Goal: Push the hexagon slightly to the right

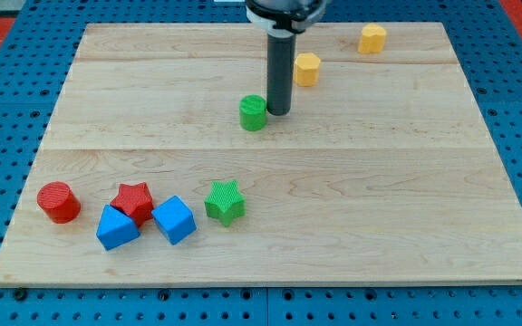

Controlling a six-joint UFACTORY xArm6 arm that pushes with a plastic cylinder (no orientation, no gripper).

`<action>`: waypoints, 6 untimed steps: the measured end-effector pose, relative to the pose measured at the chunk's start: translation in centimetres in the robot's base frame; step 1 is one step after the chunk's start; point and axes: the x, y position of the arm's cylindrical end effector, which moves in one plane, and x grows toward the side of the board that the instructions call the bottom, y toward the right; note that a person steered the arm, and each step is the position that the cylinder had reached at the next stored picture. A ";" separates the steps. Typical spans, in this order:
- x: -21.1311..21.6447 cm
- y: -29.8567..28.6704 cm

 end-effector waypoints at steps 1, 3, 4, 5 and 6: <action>-3.4 -0.1; -7.8 1.1; -7.1 3.0; 0.8 2.8; 13.1 6.0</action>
